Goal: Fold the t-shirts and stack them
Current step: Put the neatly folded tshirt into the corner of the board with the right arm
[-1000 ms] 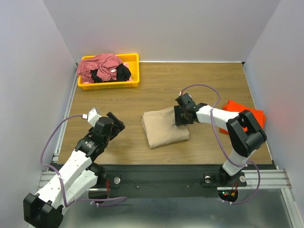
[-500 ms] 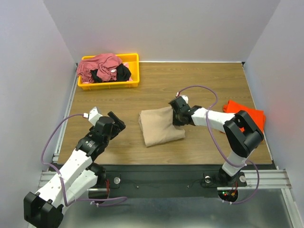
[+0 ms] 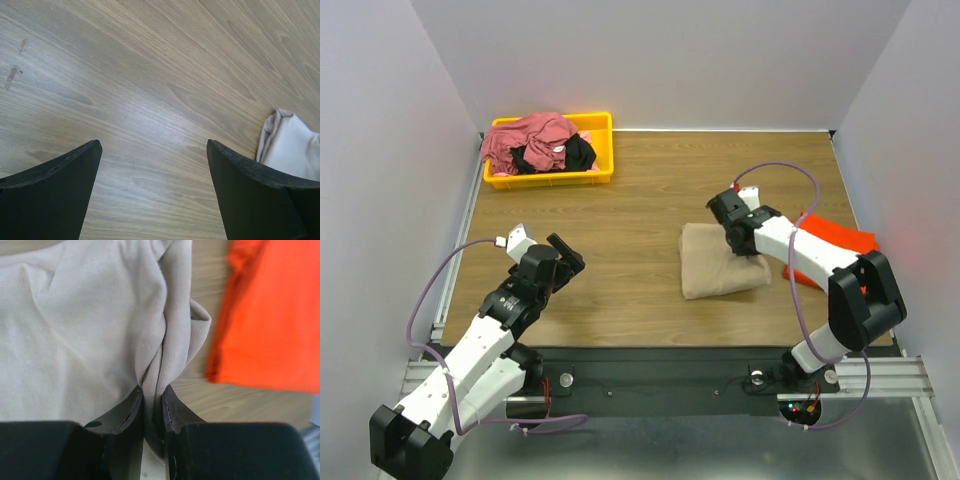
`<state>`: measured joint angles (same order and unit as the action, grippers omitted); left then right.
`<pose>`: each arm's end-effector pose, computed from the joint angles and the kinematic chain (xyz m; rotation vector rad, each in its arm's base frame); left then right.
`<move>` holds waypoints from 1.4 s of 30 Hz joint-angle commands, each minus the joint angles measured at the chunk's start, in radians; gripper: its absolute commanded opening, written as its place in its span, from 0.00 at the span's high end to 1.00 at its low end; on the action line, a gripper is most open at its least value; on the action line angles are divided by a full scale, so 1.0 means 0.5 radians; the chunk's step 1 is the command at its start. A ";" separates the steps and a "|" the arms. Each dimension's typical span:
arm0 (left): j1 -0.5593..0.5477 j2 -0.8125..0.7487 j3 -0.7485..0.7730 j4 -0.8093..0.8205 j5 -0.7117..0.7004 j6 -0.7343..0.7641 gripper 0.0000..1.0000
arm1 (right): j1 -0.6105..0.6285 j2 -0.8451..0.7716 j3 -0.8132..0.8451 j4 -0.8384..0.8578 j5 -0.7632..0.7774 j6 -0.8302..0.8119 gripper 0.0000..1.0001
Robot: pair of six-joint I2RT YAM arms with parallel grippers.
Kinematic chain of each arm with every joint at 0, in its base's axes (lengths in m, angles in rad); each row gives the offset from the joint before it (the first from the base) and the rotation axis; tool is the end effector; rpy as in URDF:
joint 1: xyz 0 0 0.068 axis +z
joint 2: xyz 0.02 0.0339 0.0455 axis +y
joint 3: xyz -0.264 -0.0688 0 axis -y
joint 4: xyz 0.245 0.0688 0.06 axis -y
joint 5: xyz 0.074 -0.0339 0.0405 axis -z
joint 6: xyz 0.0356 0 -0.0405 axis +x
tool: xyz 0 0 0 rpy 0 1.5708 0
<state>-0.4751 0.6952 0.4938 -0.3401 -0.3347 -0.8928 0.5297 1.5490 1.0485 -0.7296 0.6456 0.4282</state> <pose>0.1490 -0.0635 0.2369 -0.6333 2.0179 -0.4766 0.2630 0.1292 0.2160 0.0168 2.5015 -0.5434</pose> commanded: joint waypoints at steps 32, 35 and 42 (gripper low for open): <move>0.008 0.054 0.058 0.137 -0.076 0.107 0.01 | -0.820 -0.239 0.885 -0.145 0.544 -1.001 1.00; 0.008 0.070 0.062 0.149 -0.070 0.117 0.02 | -0.863 -0.251 0.870 -0.142 0.525 -1.016 1.00; 0.011 0.101 0.065 0.180 -0.045 0.135 0.02 | -0.986 -0.346 0.622 -0.142 0.369 -0.906 1.00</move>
<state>-0.4751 0.7399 0.4938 -0.2871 -0.3477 -0.8467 0.0700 1.4384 1.4124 -0.8192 0.8532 -0.0490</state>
